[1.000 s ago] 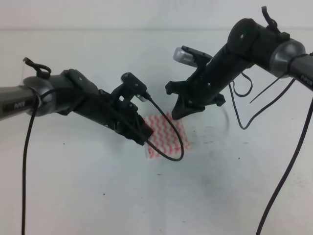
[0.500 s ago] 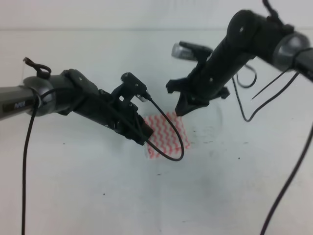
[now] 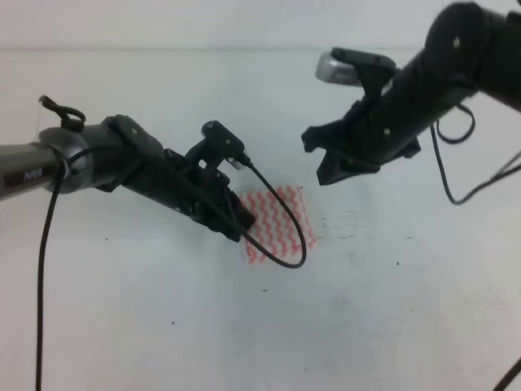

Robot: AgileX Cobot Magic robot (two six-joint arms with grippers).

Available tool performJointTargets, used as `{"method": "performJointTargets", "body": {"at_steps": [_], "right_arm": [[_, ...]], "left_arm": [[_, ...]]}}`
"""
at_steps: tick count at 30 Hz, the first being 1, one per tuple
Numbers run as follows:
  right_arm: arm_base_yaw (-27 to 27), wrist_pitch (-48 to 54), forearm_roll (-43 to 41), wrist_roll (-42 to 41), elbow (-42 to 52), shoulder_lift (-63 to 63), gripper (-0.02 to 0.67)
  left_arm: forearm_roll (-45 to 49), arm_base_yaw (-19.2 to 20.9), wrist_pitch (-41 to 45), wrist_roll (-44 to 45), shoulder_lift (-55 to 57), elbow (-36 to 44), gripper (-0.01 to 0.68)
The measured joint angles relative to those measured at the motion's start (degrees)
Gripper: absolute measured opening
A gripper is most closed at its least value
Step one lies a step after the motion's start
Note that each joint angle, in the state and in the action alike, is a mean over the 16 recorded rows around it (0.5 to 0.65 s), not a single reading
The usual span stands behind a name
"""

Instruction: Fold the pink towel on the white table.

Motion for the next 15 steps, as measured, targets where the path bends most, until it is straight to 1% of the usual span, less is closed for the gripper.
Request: {"method": "performJointTargets", "body": {"at_steps": [7,15], "right_arm": [[0.00,-7.52,4.98,-3.24,8.10,-1.08,-0.018],[0.00,-11.14,10.00,-6.38,10.63,2.23,-0.018]], "left_arm": [[-0.05,0.00,-0.12,0.00,0.00,0.00,-0.005],[-0.16,0.00,-0.36,-0.01,0.00,0.00,-0.005]]}}
